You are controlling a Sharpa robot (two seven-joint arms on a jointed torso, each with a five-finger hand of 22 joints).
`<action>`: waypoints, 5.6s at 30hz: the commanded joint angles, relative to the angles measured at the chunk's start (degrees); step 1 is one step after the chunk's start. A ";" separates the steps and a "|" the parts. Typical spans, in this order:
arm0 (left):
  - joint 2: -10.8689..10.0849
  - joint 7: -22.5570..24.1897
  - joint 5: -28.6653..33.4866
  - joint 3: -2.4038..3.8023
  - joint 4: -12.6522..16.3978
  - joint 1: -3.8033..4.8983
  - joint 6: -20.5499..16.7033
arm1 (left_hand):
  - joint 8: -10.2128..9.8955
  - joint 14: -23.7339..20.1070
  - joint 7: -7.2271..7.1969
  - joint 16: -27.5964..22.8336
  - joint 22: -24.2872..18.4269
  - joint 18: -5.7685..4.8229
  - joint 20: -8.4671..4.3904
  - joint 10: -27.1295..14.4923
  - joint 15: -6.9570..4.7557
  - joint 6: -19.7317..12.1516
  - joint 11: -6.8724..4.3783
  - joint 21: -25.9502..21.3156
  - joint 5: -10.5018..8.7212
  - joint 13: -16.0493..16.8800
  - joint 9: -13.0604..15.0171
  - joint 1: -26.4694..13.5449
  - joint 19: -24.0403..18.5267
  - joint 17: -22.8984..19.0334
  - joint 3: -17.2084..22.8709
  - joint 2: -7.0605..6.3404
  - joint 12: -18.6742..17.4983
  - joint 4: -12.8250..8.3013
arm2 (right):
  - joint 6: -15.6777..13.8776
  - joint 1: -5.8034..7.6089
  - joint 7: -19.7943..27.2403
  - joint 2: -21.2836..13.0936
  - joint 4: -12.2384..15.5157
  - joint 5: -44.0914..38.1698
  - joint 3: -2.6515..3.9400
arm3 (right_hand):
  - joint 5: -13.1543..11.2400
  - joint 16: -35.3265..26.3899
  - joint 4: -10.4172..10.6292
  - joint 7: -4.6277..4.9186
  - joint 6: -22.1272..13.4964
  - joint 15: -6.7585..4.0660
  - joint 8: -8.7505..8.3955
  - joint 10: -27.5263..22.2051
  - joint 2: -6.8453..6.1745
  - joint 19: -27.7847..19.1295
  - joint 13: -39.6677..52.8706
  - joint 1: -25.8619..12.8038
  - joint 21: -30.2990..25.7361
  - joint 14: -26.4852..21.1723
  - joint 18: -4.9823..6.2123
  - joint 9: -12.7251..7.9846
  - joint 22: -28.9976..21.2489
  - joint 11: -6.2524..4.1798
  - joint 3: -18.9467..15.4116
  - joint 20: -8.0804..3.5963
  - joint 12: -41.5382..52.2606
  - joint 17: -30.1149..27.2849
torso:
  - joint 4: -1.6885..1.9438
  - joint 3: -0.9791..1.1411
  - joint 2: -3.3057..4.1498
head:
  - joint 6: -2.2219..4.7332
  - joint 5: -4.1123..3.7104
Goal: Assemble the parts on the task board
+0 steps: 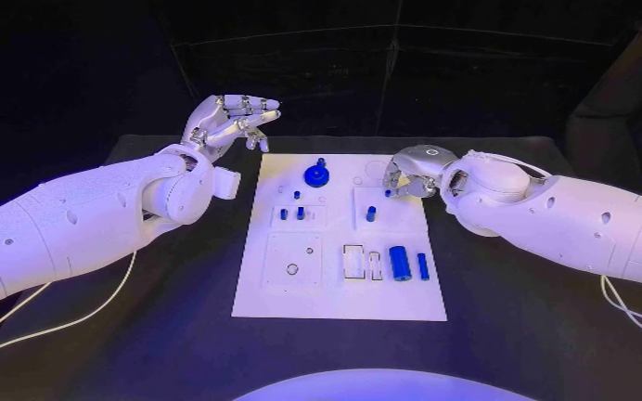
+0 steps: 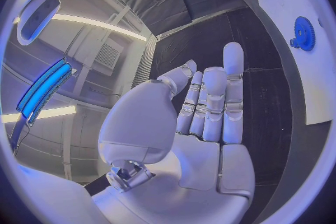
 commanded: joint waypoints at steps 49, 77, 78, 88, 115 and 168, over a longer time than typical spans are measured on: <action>-0.43 0.12 1.40 0.03 -0.26 0.05 1.58 | 0.20 -1.47 0.09 -1.32 -0.45 1.15 0.13 -0.94 0.16 -0.91 0.23 -0.69 0.34 -0.04 -0.02 -0.03 -0.61 -2.08 0.21 0.72 0.52 -0.03 | -3.84 -1.00 -3.40 0.06 2.48 -1.91 0.10 | -4.28 4.12 -3.35 -0.83 7.13 -0.54 -2.13 8.59 -4.23 4.98 -2.82 -5.00 7.48 1.70 -2.85 0.14 9.71 -1.00 21.37 -0.75 -5.16 0.84 | -0.07 -0.01 0.01 | -0.40 -0.37; -0.28 -0.01 1.40 0.03 -0.85 0.06 1.70 | 0.40 -1.84 0.13 -1.64 -0.67 1.18 0.15 -1.24 0.17 -1.08 0.26 -0.98 0.39 -0.03 0.03 0.40 -0.69 -2.76 0.37 0.83 0.68 -0.38 | -8.56 -0.45 -3.44 -4.65 17.96 4.29 2.22 | -4.54 4.85 -5.13 -0.70 7.06 -0.42 -2.38 8.72 -6.27 5.27 -2.78 -8.59 7.95 1.68 -2.98 0.10 10.41 -0.87 26.24 -0.64 -5.91 0.78 | 0.20 -0.04 0.03 | 0.01 0.17; -0.23 0.04 1.40 0.03 -0.86 0.06 1.73 | 0.42 -1.86 0.13 -1.65 -0.68 1.18 0.15 -1.25 0.17 -1.08 0.26 -1.00 0.39 -0.03 0.03 0.44 -0.70 -2.79 0.39 0.85 0.69 -0.41 | -8.75 -0.44 -3.32 -4.40 18.66 4.37 2.25 | -4.45 4.94 -5.28 -0.67 7.02 -0.39 -2.38 8.68 -6.34 5.31 -2.78 -8.76 8.00 1.69 -3.00 0.10 10.47 -0.85 26.56 -0.63 -5.96 0.83 | 0.22 -0.04 0.02 | -0.01 0.24; 0.03 0.13 1.40 0.03 -0.88 0.07 1.77 | 0.42 -1.86 0.13 -1.65 -0.68 1.18 0.15 -1.25 0.17 -1.08 0.26 -1.00 0.39 -0.03 0.03 0.44 -0.70 -2.79 0.39 0.85 0.69 -0.41 | -8.08 -0.47 -2.59 -0.30 19.24 4.22 2.26 | -4.37 4.95 -5.50 -0.64 6.97 -0.37 -2.38 8.68 -6.44 5.31 -2.77 -8.98 8.01 1.67 -3.00 0.09 10.49 -0.82 26.99 -0.60 -6.01 0.73 | 0.03 -0.16 0.05 | 0.14 2.17; 1.15 -0.04 1.40 0.04 -0.49 0.10 1.98 | 0.47 -1.92 0.15 -1.71 -0.72 1.18 0.15 -1.30 0.18 -1.11 0.28 -1.05 0.38 -0.03 0.04 0.49 -0.70 -2.95 0.41 0.87 0.73 -0.46 | -4.08 -5.82 0.13 9.16 11.03 1.51 -0.49 | -4.09 5.06 -6.26 -0.49 6.65 -0.26 -2.43 8.50 -6.66 5.18 -2.76 -9.65 7.97 1.61 -2.97 0.05 10.41 -0.68 28.30 -0.52 -6.19 0.57 | 0.00 -0.04 0.08 | -1.15 5.25; 1.40 -0.70 1.40 0.04 -0.70 0.10 2.08 | 0.57 -2.04 0.20 -1.78 -0.80 1.17 0.18 -1.45 0.21 -1.20 0.33 -1.16 0.36 -0.03 0.05 0.48 -0.72 -3.14 0.40 0.89 0.80 -0.50 | 1.22 -6.98 -0.31 10.74 9.46 -0.63 -0.78 | -4.07 4.89 -6.38 -0.02 5.04 0.27 -2.64 6.70 -8.13 4.66 -2.93 -13.28 7.60 1.37 -2.85 -0.14 9.91 -0.08 28.82 -0.11 -7.18 -0.32 | -0.06 -0.08 0.03 | -2.27 5.91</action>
